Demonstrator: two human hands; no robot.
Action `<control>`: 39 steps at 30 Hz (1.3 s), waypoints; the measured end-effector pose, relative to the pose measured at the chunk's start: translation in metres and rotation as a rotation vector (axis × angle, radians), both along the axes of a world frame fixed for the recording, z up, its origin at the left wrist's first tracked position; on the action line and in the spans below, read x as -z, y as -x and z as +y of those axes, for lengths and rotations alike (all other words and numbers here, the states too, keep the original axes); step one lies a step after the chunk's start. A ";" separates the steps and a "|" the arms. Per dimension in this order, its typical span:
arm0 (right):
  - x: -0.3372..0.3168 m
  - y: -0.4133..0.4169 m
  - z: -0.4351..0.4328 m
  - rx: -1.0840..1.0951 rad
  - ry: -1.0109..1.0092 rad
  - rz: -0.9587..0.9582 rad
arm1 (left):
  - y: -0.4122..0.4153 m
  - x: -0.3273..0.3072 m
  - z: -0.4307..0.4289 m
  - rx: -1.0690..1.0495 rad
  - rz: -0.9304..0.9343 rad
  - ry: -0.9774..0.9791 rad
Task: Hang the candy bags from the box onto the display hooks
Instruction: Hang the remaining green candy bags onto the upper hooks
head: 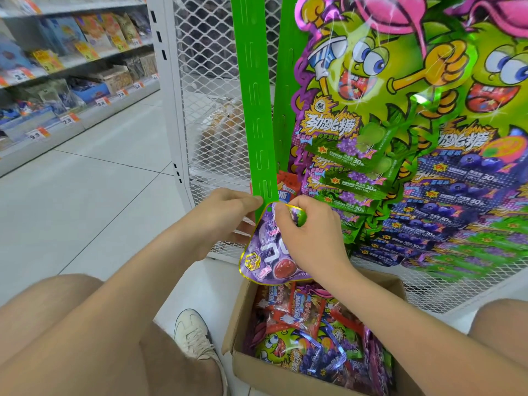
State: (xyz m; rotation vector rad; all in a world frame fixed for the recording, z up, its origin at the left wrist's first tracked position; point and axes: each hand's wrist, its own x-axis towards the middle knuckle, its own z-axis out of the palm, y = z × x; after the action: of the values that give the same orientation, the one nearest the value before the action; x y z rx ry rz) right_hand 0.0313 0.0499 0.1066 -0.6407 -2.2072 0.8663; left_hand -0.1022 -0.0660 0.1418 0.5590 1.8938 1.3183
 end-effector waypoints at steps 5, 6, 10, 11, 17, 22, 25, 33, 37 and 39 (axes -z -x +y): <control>-0.002 0.001 0.000 0.002 0.035 -0.007 | 0.002 0.005 0.001 0.035 0.017 0.018; -0.002 0.001 0.001 0.005 0.040 -0.011 | 0.002 0.006 0.001 0.044 0.028 0.022; -0.001 0.000 0.002 0.020 0.034 -0.026 | 0.002 0.010 -0.002 0.102 0.102 0.017; -0.001 0.000 0.002 0.022 0.033 -0.035 | 0.003 0.011 -0.002 0.100 0.123 0.019; 0.004 -0.005 -0.002 0.011 0.005 -0.075 | 0.004 0.012 -0.002 0.068 0.188 0.037; 0.004 -0.005 -0.001 0.011 0.008 -0.009 | 0.000 0.009 -0.001 0.092 0.068 -0.021; 0.005 -0.005 0.000 0.002 -0.001 0.002 | -0.003 0.005 -0.002 0.084 -0.052 -0.062; 0.003 -0.009 0.008 0.007 -0.002 0.007 | -0.006 -0.010 -0.003 -0.045 -0.363 -0.104; 0.002 -0.010 0.005 0.002 -0.044 0.003 | -0.009 -0.011 -0.002 -0.036 -0.331 -0.094; 0.003 -0.009 0.005 0.002 -0.075 0.002 | -0.009 -0.009 -0.001 -0.035 -0.300 -0.101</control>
State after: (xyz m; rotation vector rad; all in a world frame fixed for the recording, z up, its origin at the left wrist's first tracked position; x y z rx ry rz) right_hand 0.0402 0.0549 0.1039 -0.6056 -2.2255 0.7796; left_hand -0.0928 -0.0666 0.1508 0.3563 1.6052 1.4392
